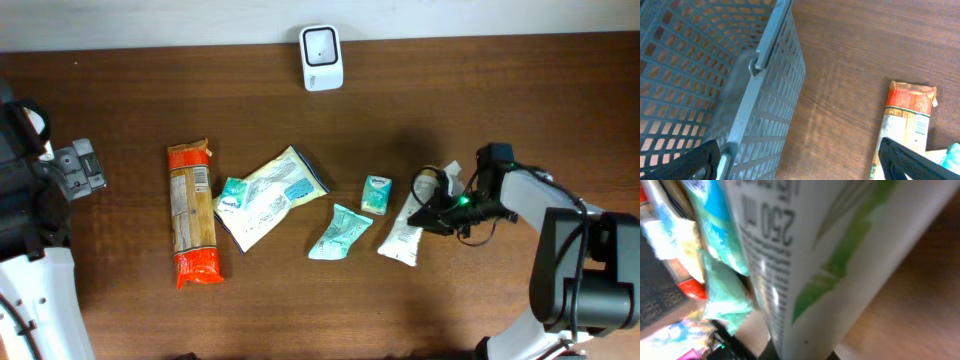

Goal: Scan the item barcode
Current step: 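Grasp the white tube on the table with the right gripper, then carry the white tube with the right gripper toward the white scanner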

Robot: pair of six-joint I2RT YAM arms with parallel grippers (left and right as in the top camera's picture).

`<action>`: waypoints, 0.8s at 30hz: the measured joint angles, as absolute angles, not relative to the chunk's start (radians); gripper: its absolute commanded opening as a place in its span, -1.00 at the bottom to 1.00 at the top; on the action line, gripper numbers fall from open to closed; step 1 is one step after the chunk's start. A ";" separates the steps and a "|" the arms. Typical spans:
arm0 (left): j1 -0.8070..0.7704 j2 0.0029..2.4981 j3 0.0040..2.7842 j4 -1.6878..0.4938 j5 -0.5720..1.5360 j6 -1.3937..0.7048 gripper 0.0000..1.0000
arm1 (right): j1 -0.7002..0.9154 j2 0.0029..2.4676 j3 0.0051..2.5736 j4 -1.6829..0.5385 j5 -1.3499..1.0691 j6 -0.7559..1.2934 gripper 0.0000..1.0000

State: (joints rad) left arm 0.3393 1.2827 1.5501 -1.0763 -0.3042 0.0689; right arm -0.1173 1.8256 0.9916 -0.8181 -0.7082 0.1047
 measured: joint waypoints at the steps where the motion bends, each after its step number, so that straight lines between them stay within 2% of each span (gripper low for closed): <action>1: 0.339 1.283 1.550 -1.079 -0.304 0.068 0.98 | -0.105 1.824 1.044 -0.910 -0.642 0.083 -0.92; 4: 0.339 1.283 1.550 -1.080 -0.304 0.069 0.99 | -0.007 1.818 1.192 -1.004 -0.402 0.030 -0.88; 7: 0.339 1.283 1.550 -1.080 -0.304 0.069 0.98 | 0.160 1.818 1.238 -1.005 -0.270 -0.112 -0.49; 8: 0.339 1.283 1.550 -1.080 -0.304 0.069 0.98 | 0.197 1.818 1.238 -1.007 -0.258 -0.155 -0.19; 10: 0.339 1.283 1.550 -1.080 -0.304 0.069 0.98 | 0.202 1.818 1.238 -1.006 -0.245 -0.188 0.05; 14: 0.339 1.283 1.550 -1.081 -0.304 0.069 0.98 | 0.175 1.817 1.238 -1.007 -0.271 -0.215 0.40; 20: 0.339 1.283 1.550 -1.081 -0.304 0.069 0.98 | 0.002 1.822 1.199 -1.003 -0.471 -0.220 0.44; 24: 0.339 1.283 1.550 -1.081 -0.304 0.069 0.98 | -0.123 1.832 1.041 -0.915 -0.640 -0.220 0.32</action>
State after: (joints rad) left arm 0.3393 1.2827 1.5501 -1.0809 -0.3038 0.0689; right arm -0.1226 1.8317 1.0412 -0.9146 -0.6399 -0.2203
